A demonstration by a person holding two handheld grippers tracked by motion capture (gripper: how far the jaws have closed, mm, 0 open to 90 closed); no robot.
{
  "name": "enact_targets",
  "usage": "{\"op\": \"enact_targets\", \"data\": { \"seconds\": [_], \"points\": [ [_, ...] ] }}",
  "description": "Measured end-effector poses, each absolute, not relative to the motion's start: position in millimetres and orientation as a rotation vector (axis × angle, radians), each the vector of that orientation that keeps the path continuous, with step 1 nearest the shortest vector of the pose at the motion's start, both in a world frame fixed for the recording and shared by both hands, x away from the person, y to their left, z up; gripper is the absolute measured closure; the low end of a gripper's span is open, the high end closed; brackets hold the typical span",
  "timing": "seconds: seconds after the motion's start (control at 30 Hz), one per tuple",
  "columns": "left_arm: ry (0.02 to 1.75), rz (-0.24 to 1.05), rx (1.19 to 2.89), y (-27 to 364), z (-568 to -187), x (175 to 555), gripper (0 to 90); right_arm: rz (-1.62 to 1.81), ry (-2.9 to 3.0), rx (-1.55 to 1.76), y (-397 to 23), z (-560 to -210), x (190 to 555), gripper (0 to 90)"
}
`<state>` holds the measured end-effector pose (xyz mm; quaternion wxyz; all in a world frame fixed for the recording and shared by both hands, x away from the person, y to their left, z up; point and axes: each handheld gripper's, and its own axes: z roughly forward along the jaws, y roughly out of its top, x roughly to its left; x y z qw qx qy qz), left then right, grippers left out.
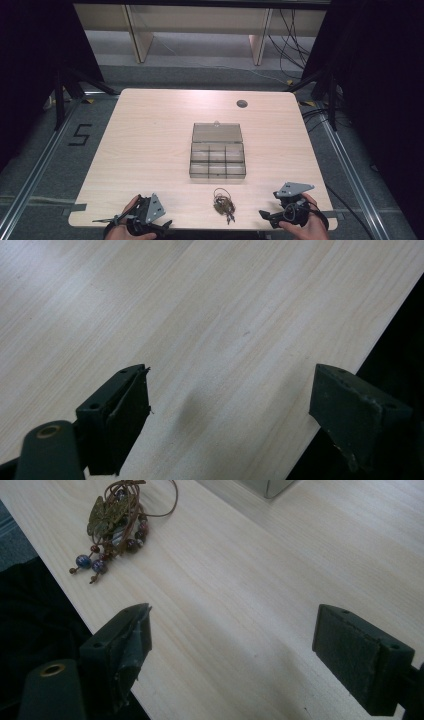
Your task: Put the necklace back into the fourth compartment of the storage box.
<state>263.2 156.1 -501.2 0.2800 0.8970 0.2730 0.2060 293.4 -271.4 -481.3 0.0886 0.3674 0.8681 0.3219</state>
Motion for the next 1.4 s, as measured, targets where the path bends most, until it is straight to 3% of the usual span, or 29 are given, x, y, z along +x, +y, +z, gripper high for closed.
{"op": "enact_targets", "data": {
  "seconds": [1.4],
  "points": [
    [0.746,0.535,2.395,154.8,-504.8,263.4,15.7,0.989,2.790,0.971,-206.2,-478.4,321.7,17.4]
  ]
}}
